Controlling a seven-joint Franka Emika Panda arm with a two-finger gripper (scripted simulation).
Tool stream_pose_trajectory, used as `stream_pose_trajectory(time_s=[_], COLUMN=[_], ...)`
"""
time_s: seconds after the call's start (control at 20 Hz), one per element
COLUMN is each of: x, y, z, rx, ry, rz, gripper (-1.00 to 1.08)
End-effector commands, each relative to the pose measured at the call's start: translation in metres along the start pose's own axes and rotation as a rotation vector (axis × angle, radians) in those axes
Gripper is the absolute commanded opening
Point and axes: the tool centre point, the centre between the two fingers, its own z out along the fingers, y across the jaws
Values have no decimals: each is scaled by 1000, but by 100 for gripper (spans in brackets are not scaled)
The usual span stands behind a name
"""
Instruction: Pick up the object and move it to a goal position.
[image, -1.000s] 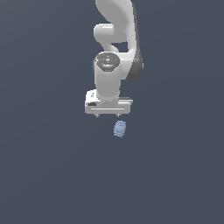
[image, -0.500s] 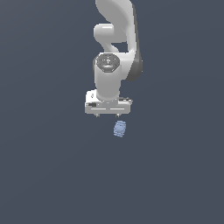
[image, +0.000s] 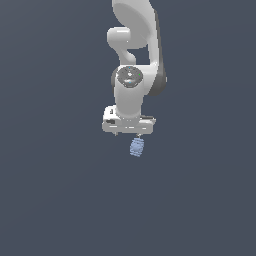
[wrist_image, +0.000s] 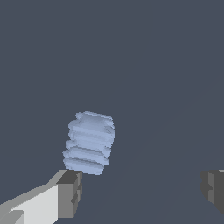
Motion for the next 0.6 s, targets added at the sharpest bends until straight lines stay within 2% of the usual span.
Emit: stream_pose_trajectory(time_s=[0.0, 0.55], x=[1, 2], y=[-9, -43], z=[7, 33], rx=[5, 30], ry=[8, 42], rz=[36, 191], gripper=[100, 100])
